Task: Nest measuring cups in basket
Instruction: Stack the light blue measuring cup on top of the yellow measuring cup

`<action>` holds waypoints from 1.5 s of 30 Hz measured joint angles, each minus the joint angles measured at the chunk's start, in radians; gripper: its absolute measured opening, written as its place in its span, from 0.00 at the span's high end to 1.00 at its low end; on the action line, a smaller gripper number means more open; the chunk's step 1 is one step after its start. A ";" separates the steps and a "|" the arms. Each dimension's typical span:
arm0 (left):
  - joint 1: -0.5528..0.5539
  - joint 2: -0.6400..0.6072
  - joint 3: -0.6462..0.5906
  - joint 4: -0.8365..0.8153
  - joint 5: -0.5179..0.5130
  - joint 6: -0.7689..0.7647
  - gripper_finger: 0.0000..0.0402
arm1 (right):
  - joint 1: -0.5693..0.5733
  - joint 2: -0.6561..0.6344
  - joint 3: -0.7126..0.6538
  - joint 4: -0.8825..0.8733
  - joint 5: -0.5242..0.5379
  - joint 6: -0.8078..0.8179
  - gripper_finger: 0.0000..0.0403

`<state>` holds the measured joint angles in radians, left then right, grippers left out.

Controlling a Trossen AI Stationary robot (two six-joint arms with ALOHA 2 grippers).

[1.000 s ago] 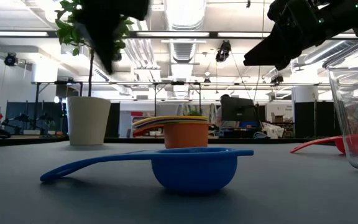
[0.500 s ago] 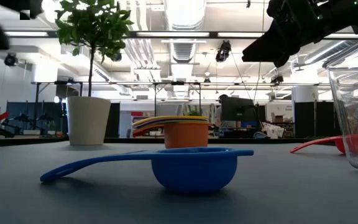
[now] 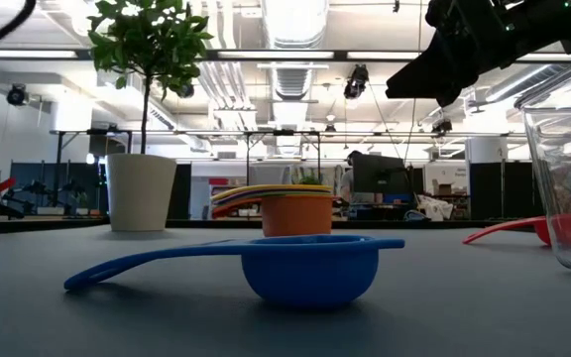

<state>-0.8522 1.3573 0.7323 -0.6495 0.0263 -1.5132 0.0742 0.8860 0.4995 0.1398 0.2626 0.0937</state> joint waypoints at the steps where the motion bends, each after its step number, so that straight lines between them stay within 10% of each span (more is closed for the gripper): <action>1: 0.000 0.001 -0.008 -0.002 0.010 -0.009 0.67 | 0.000 0.000 0.000 0.000 0.000 0.000 0.65; 14: -0.001 0.073 -0.047 0.064 0.013 -0.015 0.66 | 0.000 0.000 0.000 0.000 0.000 -0.001 0.65; 23: 0.111 0.104 -0.037 0.128 0.000 -0.101 0.98 | -0.001 0.000 0.000 0.010 0.001 -0.001 0.65; 45: 0.765 0.186 0.367 -0.005 -0.166 0.692 1.00 | 0.000 0.000 0.003 0.003 0.001 0.019 0.65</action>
<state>-0.0874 1.5429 1.0996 -0.6544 -0.1397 -0.8210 0.0742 0.8862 0.5026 0.1426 0.2632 0.1124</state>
